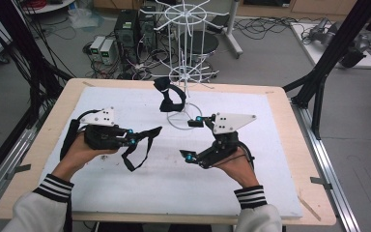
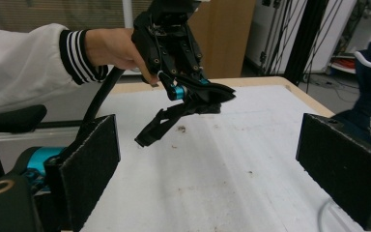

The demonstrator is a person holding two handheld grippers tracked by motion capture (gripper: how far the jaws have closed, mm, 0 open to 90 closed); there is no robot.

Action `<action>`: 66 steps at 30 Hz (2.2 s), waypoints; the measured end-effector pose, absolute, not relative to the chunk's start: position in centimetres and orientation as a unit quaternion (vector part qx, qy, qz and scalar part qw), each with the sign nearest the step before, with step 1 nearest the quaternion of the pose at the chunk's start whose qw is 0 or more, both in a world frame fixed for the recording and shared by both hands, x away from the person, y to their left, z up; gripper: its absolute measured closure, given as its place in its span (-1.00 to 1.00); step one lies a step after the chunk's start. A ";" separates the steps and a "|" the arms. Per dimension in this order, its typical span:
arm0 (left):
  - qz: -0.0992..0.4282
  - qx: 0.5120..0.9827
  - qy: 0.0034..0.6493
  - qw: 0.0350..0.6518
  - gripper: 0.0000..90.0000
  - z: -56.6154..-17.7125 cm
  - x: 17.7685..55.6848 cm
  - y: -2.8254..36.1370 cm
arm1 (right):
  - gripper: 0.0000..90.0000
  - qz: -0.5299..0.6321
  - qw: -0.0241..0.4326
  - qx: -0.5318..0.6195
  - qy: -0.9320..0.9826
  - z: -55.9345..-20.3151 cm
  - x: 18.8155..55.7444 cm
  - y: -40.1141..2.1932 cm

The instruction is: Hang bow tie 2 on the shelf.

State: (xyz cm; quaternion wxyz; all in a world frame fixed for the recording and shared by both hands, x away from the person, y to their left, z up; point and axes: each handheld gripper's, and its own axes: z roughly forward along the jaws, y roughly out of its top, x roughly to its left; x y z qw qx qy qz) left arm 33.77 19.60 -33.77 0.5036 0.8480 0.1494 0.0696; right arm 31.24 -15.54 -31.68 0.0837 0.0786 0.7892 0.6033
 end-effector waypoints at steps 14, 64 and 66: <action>0.056 0.851 0.131 0.506 0.84 -33.5 33.7 17.9 | -0.67 0.555 0.084 0.027 0.827 -30.7 32.3 -12.7; 0.124 0.785 0.123 0.594 -0.71 -33.8 33.0 19.0 | 0.86 0.547 0.134 0.006 0.826 -30.1 32.2 -13.0; 0.130 0.778 0.123 0.603 -0.71 -34.1 32.8 19.5 | 0.86 0.554 0.136 0.014 0.821 -30.0 32.2 -13.4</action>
